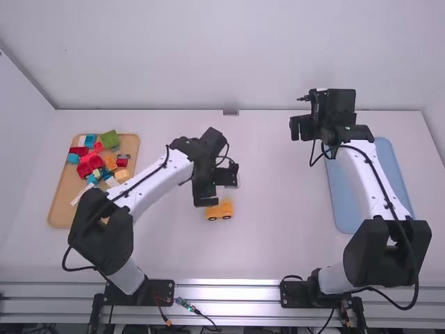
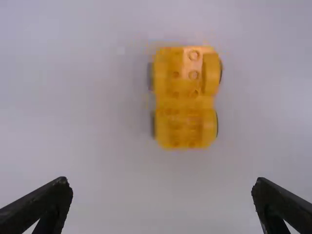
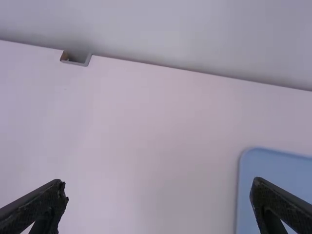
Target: Assemble lego blocks to make yellow taxi
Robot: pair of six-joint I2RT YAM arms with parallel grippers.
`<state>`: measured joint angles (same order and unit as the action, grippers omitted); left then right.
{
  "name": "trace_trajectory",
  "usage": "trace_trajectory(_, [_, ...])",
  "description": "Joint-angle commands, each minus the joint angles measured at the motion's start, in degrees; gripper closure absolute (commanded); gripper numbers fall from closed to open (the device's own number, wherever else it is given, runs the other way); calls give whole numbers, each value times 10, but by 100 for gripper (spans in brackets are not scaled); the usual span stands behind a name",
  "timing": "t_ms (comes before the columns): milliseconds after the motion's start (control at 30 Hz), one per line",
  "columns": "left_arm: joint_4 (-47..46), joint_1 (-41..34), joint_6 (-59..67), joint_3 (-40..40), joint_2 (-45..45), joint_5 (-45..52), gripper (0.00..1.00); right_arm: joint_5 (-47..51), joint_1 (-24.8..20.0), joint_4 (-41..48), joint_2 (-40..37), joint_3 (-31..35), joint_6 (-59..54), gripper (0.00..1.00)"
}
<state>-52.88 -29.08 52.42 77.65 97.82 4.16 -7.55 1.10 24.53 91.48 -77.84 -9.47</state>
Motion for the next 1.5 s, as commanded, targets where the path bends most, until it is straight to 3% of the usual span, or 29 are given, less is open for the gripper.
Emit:
trace_trajectory(0, [2,42,-30,37,-11,-50,1,-2,0,0,-17,-16,2,1])
trace_trajectory(100, [20,92,-97,53,-11,-82,1,-1,0,0,-17,-16,2,1])
trace_trajectory(233, [55,222,-176,56,-11,-70,1,0,0,-1,-17,-16,0,1])
trace_trajectory(433, [99,386,-171,54,-11,-4,1,-1,0,-7,-17,-16,0,1])
trace_trajectory(567, [175,479,-174,38,-11,-34,1,-1,1,-10,-17,-16,7,1])
trace_trajectory(667, [179,522,-211,36,-11,-30,1,-1,1,-10,-17,-16,7,1])
trace_trajectory(867, [154,559,15,32,-2,56,1,-2,1,-15,-17,-16,7,1])
trace_trajectory(1100, [152,580,34,64,60,63,1,-1,1,-16,-17,-16,16,1])
trace_trajectory(1467, [-31,575,209,220,226,68,1,-1,12,-28,-17,-16,37,1])
